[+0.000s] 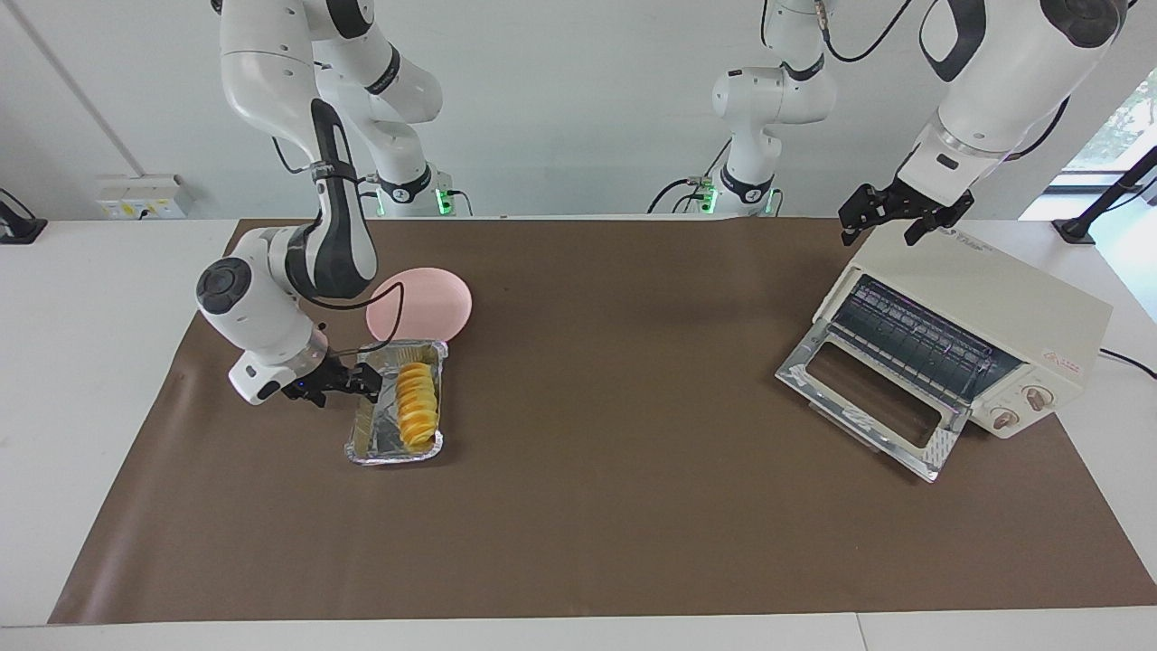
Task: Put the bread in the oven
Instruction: 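Grasp the foil tray with the right gripper and slide it toward the left arm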
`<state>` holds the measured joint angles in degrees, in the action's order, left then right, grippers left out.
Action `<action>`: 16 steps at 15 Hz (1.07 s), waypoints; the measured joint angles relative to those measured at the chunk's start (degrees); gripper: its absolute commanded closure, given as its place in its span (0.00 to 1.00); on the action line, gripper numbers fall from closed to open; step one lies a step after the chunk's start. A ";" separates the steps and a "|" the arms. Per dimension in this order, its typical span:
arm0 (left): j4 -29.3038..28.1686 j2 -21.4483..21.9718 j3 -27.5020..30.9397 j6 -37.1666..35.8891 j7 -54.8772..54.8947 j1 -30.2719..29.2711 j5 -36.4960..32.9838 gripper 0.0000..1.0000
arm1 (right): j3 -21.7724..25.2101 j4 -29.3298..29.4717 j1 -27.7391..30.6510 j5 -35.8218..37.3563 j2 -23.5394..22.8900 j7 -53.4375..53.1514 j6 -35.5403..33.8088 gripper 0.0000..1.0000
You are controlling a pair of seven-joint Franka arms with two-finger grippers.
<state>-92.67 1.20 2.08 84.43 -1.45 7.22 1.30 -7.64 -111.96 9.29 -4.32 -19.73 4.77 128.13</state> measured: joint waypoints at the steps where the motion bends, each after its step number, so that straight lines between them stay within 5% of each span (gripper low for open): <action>1: 0.00 0.00 0.00 0.00 0.00 0.00 0.00 0.00 | -0.11 -0.33 -0.05 0.00 0.13 0.00 0.18 0.74; 2: 0.00 0.00 0.00 0.00 0.00 0.00 0.00 0.00 | -0.14 -0.51 -0.08 0.00 0.33 0.00 0.19 0.92; 3: 0.00 0.00 0.00 0.00 0.00 0.00 0.00 0.00 | -0.14 -0.58 -0.07 0.00 0.51 0.00 0.19 1.00; 16: 0.00 0.00 0.00 0.00 0.00 0.00 0.00 0.00 | -0.46 2.61 -4.37 -4.53 1.24 -1.71 0.81 1.00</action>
<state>-92.67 1.20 2.08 84.43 -1.45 7.22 1.30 -8.09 -109.36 4.92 -8.85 -18.49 3.06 128.94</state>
